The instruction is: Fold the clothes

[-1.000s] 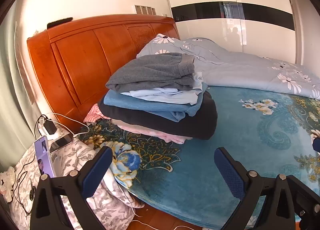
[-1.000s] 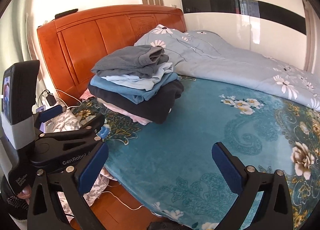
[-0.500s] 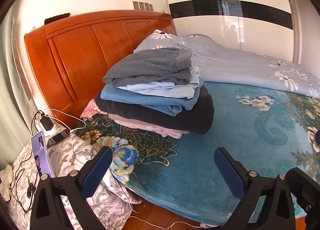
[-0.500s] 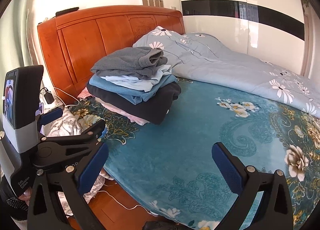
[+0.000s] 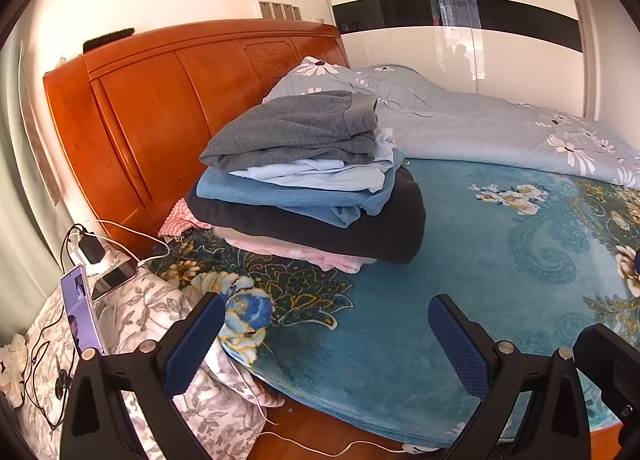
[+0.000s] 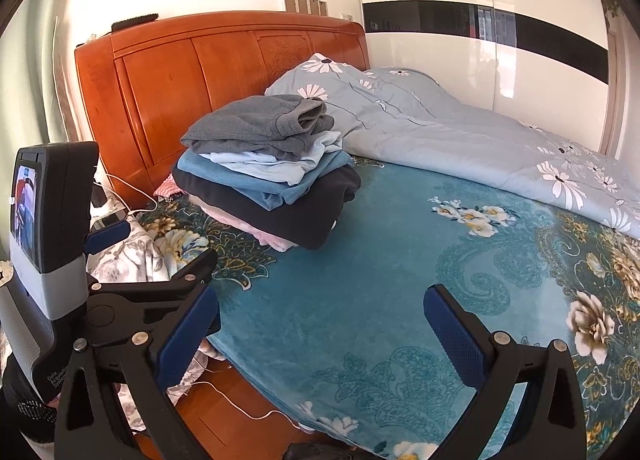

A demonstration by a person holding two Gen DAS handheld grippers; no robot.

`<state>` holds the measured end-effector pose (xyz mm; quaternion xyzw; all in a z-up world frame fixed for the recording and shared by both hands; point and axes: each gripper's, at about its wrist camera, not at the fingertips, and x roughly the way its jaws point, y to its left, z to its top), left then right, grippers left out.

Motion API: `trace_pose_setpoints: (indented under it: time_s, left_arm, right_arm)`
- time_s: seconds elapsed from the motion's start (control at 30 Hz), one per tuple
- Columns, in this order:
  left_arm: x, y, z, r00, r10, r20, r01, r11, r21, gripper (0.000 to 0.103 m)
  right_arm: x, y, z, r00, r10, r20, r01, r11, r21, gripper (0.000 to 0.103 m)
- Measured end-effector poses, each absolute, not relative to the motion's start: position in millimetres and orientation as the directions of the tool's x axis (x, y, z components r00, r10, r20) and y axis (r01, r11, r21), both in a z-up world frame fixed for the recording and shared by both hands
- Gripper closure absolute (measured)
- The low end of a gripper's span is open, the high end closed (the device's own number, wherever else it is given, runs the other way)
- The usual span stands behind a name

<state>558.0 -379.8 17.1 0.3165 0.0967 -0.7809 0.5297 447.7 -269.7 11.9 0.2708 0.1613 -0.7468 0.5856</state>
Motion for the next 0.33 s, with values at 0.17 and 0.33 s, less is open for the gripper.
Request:
trace_pose_setpoints:
  time_s: [0.17, 0.33]
  left_arm:
    - [557.1, -381.0, 15.6, -0.231, -0.766, -0.599, 0.887, -0.419, 0.193, 0.0]
    - [559.1, -383.8, 12.1, -0.23, -0.755, -0.614, 0.89, -0.419, 0.181, 0.0]
  right_arm:
    - [448.1, -271.9, 10.0, -0.169, -0.783, -0.599, 0.962, -0.264, 0.074, 0.0]
    - [448.1, -274.4, 7.7, -0.161, -0.778, -0.607, 0.963, -0.258, 0.075, 0.0]
